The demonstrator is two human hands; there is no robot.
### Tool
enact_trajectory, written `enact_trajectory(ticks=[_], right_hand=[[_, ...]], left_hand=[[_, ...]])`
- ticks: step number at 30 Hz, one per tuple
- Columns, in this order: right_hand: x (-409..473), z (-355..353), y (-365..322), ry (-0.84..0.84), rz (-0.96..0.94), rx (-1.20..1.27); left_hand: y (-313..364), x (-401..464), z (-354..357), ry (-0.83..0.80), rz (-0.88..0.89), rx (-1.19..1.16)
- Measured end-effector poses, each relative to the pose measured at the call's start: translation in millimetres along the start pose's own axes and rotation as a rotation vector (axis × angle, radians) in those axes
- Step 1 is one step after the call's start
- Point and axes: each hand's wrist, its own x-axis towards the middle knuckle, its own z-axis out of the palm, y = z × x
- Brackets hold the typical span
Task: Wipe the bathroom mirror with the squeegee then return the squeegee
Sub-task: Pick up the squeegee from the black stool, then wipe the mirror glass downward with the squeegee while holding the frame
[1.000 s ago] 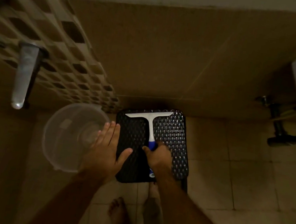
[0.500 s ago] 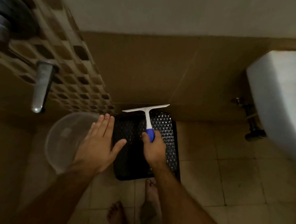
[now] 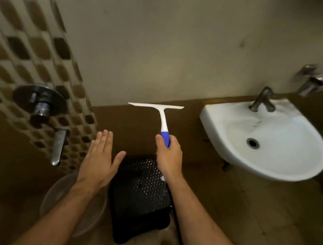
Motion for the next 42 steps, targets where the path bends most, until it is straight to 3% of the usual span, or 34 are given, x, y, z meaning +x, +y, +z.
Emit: enact_trajectory(ticks=[5,13,25,32,42], right_hand=[[-8,-44,-74,0.071,-0.157,0.079],[0,-142,-180,0.1,-0.467,0.197],[9,-318,-351,0.152,-0.792,0.351],[36,-371,-412,0.2,-0.861,0.336],[87,-398,-513,0.453,-0.919,0.21]], left_hand=[[48,42,-50,0.134,0.077,-0.043],[186,111,-141,0.337,0.316,-0.15],[402,202,-353,0.812,0.628,-0.259],[473,232,-425,0.889,0.699,-0.425],[524,298,-494,0.947,0.689,-0.531]])
